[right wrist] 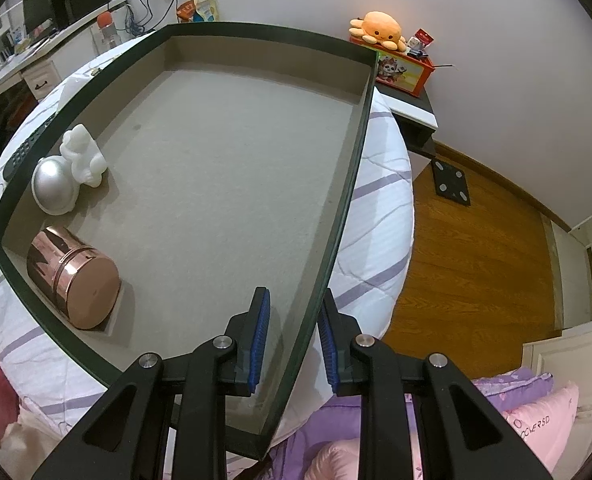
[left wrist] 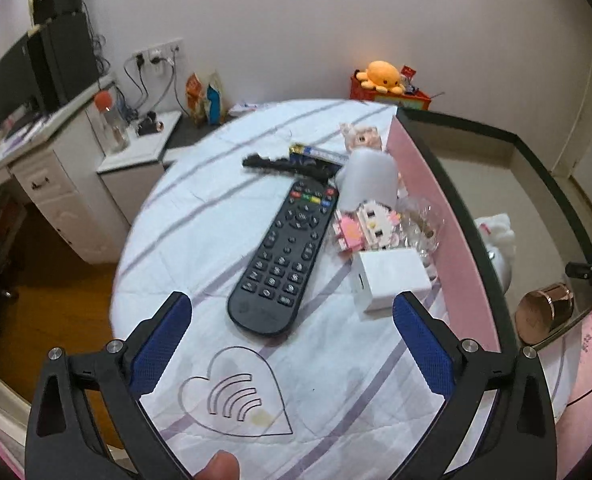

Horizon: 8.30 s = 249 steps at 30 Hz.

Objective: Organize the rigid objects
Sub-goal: 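Return the left gripper to the bed and grasp the white charger plug, then carry the white charger into the box and open the left gripper, then lower the left gripper onto the black TV remote and close on it, then carry the remote into the pink box and open the left gripper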

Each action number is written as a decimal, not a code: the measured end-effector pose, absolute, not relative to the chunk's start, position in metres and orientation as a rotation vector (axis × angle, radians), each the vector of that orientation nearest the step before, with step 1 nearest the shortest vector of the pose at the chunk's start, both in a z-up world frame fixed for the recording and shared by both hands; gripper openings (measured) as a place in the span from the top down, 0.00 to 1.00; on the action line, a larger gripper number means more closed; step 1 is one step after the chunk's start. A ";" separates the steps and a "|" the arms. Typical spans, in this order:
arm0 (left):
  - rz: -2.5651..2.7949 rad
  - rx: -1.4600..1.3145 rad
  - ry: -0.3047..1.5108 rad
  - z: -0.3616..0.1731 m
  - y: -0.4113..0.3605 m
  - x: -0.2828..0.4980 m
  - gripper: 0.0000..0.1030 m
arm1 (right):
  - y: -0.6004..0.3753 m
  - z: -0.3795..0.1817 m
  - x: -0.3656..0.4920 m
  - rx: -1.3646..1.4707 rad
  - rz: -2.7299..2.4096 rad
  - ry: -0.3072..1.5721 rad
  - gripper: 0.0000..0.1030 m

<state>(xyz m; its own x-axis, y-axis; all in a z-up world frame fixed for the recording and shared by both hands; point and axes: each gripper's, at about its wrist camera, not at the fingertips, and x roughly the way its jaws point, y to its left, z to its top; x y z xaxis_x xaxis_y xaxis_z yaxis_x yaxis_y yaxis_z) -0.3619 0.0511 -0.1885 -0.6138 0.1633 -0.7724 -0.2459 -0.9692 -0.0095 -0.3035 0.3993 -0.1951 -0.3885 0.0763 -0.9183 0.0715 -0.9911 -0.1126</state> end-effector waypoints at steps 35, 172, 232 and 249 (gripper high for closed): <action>2.487 -1.297 0.214 -0.205 0.086 -0.385 0.17 | 0.402 -0.193 -0.300 -1.744 2.601 -0.200 0.74; 2.578 -1.216 0.341 -0.191 0.046 -0.406 0.05 | 0.401 -0.184 -0.282 -1.525 2.535 0.066 0.90; 2.377 -1.250 0.155 -0.188 0.046 -0.427 0.57 | 0.399 -0.185 -0.277 -1.506 2.515 0.105 0.86; 2.270 -1.099 0.144 -0.140 0.110 -0.411 0.57 | 0.401 -0.184 -0.273 -1.512 2.519 0.093 0.86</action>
<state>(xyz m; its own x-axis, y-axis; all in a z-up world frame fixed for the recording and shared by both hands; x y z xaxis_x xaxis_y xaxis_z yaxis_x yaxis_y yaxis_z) -0.4111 0.1097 -0.1398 -0.4724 0.4738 -0.7432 -0.5637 -0.8107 -0.1585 -0.2729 0.4015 -0.1840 -0.4556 0.1396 -0.8792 -0.2042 -0.9777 -0.0494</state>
